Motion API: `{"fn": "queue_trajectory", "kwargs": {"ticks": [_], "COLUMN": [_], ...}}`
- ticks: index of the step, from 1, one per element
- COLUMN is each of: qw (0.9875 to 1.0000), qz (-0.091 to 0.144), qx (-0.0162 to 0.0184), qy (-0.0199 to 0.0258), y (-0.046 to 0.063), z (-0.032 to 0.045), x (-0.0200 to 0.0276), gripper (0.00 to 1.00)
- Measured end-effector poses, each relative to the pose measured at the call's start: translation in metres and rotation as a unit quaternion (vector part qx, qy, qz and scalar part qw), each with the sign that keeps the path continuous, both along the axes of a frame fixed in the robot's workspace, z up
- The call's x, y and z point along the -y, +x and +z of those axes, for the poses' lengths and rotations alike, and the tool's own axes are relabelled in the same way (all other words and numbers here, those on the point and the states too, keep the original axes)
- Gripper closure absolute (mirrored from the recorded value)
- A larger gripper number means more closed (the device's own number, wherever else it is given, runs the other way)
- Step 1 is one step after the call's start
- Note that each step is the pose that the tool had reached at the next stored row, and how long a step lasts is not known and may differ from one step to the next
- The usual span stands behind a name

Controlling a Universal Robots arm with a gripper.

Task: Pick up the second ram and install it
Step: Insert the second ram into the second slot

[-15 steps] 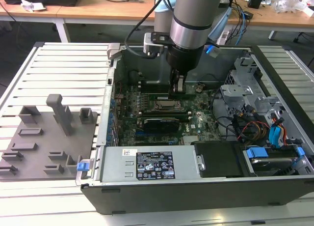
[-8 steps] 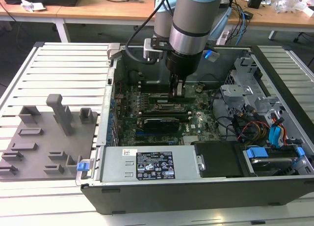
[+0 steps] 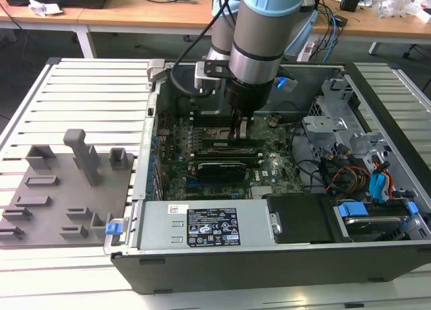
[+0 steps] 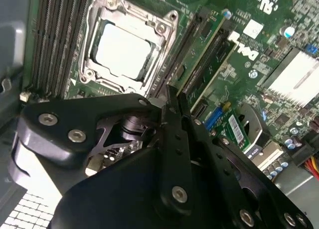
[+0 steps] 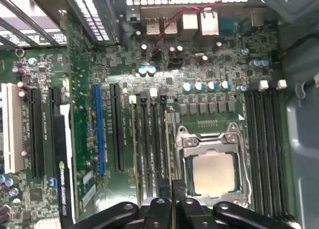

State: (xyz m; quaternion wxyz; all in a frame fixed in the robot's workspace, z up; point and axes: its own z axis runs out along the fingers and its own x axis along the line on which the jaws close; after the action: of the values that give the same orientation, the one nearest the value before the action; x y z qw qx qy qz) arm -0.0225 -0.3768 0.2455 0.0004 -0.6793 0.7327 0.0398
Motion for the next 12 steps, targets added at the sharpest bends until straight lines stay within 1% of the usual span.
{"fn": "queue_trajectory", "kwargs": {"ticks": [2,4,6,12], "qw": [1.0000,1.0000,1.0000,1.0000], "qz": [0.000,0.000,0.000,0.000], "qx": [0.0000,0.0000,0.0000,0.0000], "qy": [0.0000,0.0000,0.0000,0.0000], "y": [-0.004,-0.007,-0.007,-0.009], "z": [-0.0010,-0.0047,-0.0097,-0.0154], "x": [0.0032,0.0051,0.0052,0.0052], "gripper": [0.87,0.87,0.87,0.87]}}
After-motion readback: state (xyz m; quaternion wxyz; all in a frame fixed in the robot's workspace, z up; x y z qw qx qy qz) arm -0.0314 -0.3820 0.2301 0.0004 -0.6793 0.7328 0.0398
